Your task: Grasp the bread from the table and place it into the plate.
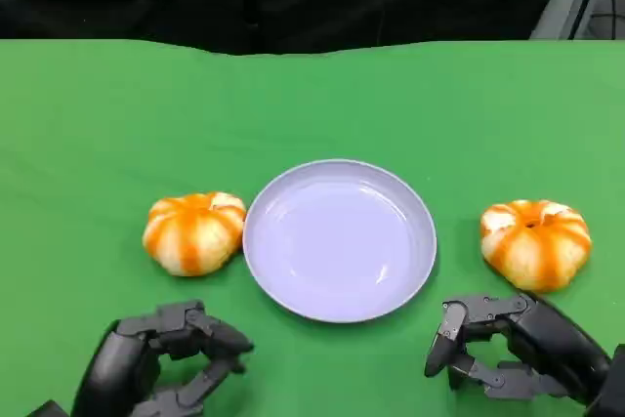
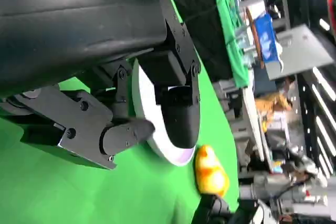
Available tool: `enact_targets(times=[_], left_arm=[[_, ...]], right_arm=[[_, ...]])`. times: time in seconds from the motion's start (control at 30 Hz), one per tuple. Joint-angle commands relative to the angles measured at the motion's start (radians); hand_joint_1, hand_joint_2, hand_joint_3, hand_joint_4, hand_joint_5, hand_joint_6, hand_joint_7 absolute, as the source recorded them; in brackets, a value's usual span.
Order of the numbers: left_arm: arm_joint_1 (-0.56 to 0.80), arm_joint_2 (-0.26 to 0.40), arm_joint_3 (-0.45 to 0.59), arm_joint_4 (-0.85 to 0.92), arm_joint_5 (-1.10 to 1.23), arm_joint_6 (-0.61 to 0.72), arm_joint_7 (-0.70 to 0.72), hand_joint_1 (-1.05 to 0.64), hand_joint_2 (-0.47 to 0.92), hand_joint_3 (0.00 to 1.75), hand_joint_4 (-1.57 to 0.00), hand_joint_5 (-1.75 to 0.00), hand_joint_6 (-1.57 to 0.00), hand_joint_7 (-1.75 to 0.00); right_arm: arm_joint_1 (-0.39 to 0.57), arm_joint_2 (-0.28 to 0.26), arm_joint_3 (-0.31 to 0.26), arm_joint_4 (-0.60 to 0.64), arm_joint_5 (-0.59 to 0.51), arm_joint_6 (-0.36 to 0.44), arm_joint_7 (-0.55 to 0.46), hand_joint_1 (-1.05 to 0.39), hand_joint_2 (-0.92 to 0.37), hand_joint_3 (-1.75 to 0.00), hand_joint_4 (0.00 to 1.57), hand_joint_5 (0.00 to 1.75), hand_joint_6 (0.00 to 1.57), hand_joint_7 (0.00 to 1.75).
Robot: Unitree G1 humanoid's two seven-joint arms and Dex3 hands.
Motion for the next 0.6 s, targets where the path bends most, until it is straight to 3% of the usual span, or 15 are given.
enact_targets(times=[0.03,0.27,0.3,0.4,0.6], left_arm=[[0.011,0.01,0.003,-0.016,0.0,0.01,0.018,-0.15,0.92,0.25,-0.92,-0.59,-1.14,-0.11],[0.009,0.009,0.011,-0.021,-0.015,0.009,0.018,-0.15,0.92,0.25,-0.92,-0.57,-1.14,-0.09],[0.006,0.009,0.016,-0.022,-0.028,0.006,0.014,-0.22,0.92,0.16,-0.88,-0.36,-0.98,-0.04],[-0.001,0.007,0.034,-0.025,-0.072,-0.013,-0.006,-0.32,0.92,0.09,-0.84,-0.15,-0.81,-0.01],[-0.018,0.006,0.077,-0.031,-0.117,-0.086,0.003,-0.47,0.92,0.09,-0.82,-0.07,-0.67,0.0]], right_arm=[[0.012,-0.013,-0.006,-0.005,0.012,0.007,0.004,-0.08,-0.92,-0.48,0.72,1.55,0.82,1.03],[0.009,-0.012,-0.006,-0.002,0.012,0.006,0.003,-0.08,-0.92,-0.48,0.72,1.55,0.82,1.04],[0.007,-0.011,-0.006,-0.001,0.011,0.006,0.002,-0.07,-0.92,-0.48,0.72,1.55,0.82,1.04],[0.009,-0.01,-0.005,-0.008,0.012,0.019,0.002,-0.07,-0.92,-0.48,0.72,1.55,0.82,1.04],[0.015,-0.013,-0.003,-0.018,0.008,0.024,0.003,-0.07,-0.92,-0.48,0.72,1.56,0.82,1.04]])
